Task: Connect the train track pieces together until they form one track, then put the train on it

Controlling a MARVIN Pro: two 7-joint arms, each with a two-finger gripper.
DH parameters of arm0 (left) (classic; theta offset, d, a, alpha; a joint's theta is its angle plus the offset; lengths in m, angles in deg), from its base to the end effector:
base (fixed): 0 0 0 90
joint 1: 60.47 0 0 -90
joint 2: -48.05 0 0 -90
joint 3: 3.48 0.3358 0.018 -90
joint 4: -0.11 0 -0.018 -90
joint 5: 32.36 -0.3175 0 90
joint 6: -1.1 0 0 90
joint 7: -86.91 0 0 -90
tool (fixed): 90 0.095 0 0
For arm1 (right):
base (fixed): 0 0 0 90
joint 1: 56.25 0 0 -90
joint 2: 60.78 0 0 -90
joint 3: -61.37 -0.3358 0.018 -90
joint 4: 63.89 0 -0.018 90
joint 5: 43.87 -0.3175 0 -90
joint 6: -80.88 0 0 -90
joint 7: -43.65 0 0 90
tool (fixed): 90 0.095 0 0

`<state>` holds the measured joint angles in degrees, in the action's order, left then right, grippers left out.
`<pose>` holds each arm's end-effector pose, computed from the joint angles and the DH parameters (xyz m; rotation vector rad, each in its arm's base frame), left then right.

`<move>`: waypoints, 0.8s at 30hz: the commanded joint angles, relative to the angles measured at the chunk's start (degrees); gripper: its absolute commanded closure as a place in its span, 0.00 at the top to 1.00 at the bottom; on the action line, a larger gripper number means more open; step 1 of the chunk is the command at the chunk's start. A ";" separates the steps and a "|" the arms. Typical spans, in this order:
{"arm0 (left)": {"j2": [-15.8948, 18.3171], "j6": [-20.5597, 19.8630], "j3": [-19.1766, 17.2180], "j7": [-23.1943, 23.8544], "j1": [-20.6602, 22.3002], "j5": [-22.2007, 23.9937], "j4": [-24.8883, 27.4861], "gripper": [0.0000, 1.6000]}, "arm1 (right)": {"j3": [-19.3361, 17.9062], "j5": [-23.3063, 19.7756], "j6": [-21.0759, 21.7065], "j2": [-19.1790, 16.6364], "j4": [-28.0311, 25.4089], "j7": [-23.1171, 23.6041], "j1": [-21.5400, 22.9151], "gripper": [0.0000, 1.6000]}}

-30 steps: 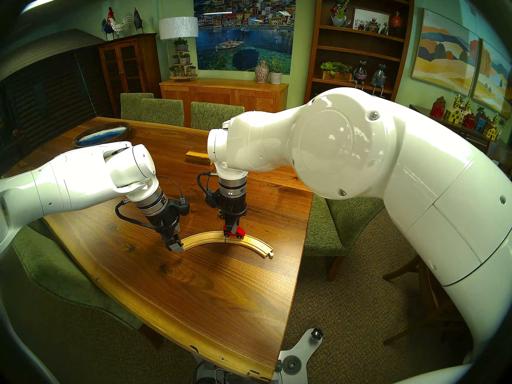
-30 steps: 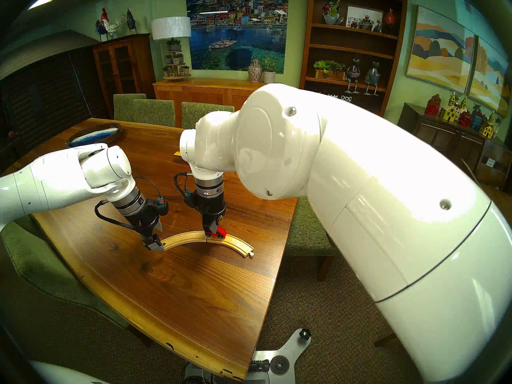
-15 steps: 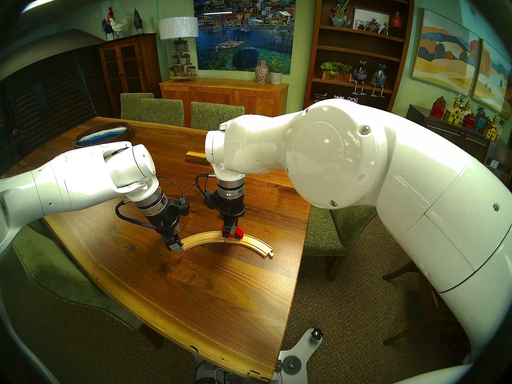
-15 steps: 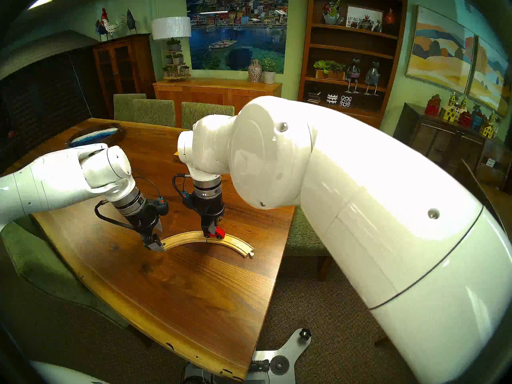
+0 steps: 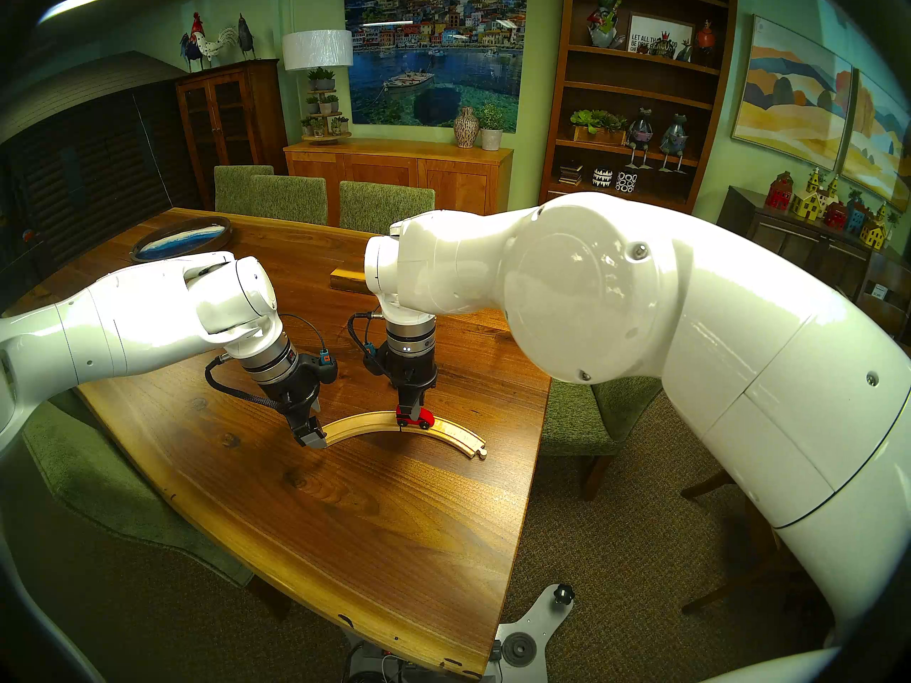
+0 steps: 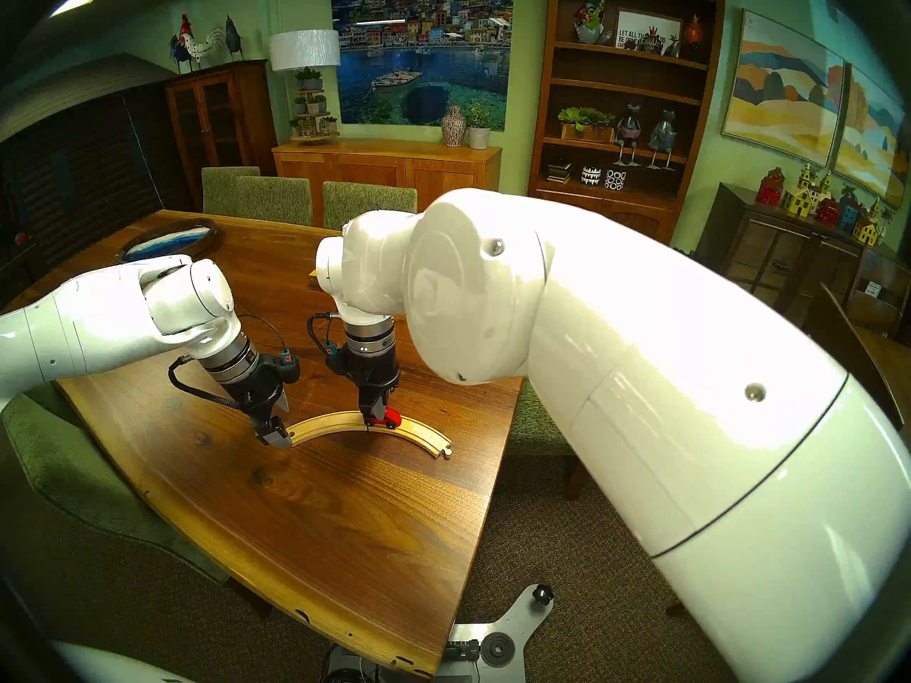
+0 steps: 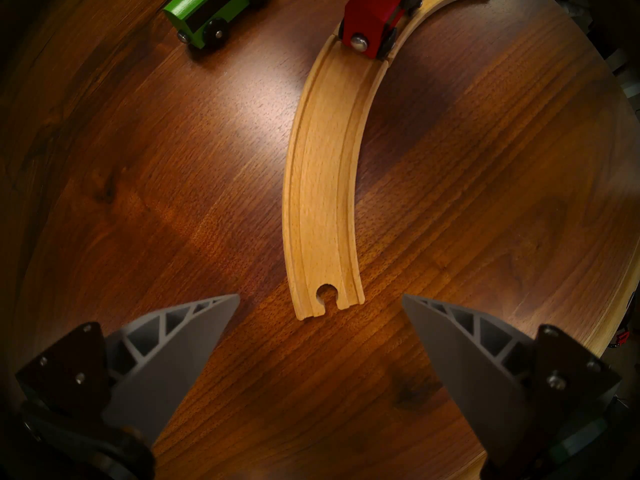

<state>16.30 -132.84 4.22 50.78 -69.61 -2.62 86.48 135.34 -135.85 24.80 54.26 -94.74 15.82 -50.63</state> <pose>0.4735 0.1273 -0.2132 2.5367 -1.6651 0.2647 0.5499 0.3017 -0.2002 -2.2987 -2.1184 0.0527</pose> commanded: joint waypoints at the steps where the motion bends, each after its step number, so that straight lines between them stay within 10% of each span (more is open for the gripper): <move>1: 0.04 0.11 -1.39 -0.10 1.77 0.04 -0.09 1.00 | 0.06 0.14 0.03 -0.04 1.74 0.07 0.78 0.00; 7: 0.04 0.11 -1.39 -0.10 1.77 0.04 -0.09 1.00 | 0.17 0.29 -0.31 -0.04 2.00 0.34 0.59 0.09; 9: 0.04 0.11 -1.39 -0.10 1.77 0.04 -0.09 1.00 | 0.20 0.35 -0.41 -0.04 2.06 0.44 0.55 0.94; 10: 0.04 0.11 -1.40 -0.10 1.77 0.04 -0.09 1.00 | 0.22 0.38 -0.48 -0.04 2.06 0.44 0.55 1.00; 24: 0.04 0.11 -1.39 -0.11 1.75 0.04 -0.09 1.00 | -0.14 -0.10 0.51 -0.98 -0.78 0.21 3.79 1.00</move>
<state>16.30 -132.84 4.22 50.78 -69.62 -2.62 86.48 135.61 -135.46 24.56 54.24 -94.60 16.42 -50.93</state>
